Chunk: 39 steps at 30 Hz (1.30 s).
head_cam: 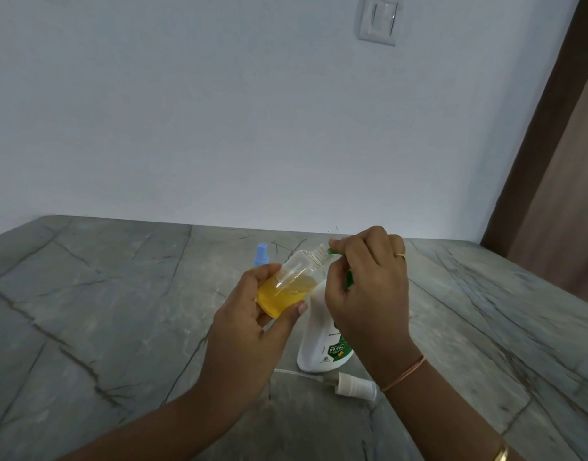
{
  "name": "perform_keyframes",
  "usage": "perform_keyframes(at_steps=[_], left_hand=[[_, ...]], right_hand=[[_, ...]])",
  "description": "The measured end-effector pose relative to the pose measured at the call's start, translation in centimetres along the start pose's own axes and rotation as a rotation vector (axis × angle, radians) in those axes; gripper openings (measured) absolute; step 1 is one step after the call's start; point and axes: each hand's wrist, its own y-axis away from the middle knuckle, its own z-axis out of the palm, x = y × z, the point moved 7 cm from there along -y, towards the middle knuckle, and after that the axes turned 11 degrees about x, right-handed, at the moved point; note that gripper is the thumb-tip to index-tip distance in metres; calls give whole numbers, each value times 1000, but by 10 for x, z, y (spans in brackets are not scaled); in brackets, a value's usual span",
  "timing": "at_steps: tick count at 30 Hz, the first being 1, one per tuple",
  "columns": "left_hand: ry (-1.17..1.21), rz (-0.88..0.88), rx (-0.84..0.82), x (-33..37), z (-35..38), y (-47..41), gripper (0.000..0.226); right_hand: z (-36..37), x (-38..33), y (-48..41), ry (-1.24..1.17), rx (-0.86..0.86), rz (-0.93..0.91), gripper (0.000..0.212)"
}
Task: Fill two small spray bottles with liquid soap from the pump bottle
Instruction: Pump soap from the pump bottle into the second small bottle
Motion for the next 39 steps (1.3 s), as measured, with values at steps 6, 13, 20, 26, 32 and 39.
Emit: perform_keyframes(at_steps=[6, 13, 20, 26, 32, 39], left_hand=[[-3, -3, -9, 1, 0, 1, 40], [-13, -3, -5, 0, 1, 0, 45], [7, 1, 2, 2, 0, 0, 41], [-9, -2, 1, 3, 0, 2, 44], [-16, 8, 6, 2, 1, 1, 47], [-26, 12, -2, 4, 2, 2, 43]], right_hand=[[-1, -3, -5, -7, -21, 0, 23], [-3, -3, -15, -4, -38, -7, 22], [-5, -2, -8, -21, 28, 2, 22], [-3, -2, 0, -18, 36, 7, 19], [-2, -3, -8, -16, -8, 12, 23], [-2, -2, -11, -3, -28, 15, 25]])
